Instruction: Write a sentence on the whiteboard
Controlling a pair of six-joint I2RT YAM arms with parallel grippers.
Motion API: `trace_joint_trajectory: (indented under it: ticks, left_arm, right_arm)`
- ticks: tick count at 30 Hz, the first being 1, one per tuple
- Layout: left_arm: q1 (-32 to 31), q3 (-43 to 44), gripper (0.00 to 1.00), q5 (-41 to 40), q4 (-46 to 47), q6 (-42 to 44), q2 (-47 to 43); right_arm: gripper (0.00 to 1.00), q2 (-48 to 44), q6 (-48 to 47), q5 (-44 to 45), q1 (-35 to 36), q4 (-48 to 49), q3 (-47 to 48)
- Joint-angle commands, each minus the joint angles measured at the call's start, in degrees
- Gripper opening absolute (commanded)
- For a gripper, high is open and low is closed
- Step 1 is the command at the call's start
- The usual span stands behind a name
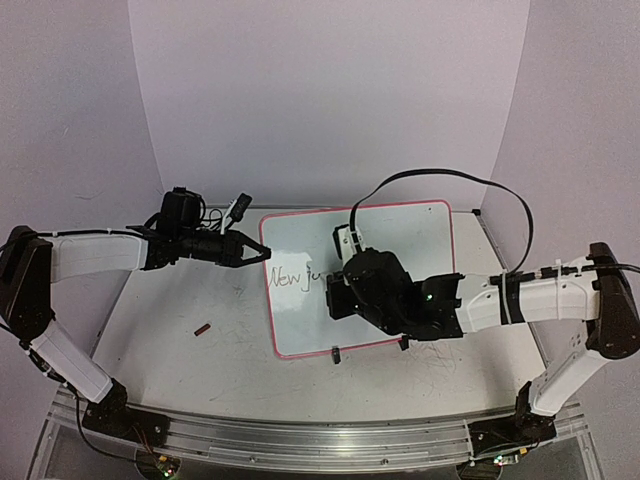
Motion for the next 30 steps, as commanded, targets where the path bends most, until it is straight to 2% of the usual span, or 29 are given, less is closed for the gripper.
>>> trace_joint_trajectory:
  ticks: [1,16,30]
  left_arm:
    - [-0.75,0.15,0.09,1.44,0.92,0.37,-0.89]
    - [-0.75,0.20,0.09,1.54,0.93,0.37,-0.89]
    - [-0.75,0.31,0.09,1.59,0.82,0.37,-0.73]
  right_arm:
    - [0.00,0.60,-0.81,2.83,-0.38,1.26,2.39]
    - [0.00,2.45,-2.15,1.89,-0.38,1.52,4.17]
    - [0.00,1.75,-0.44,-0.88,-0.38,1.43,1.50]
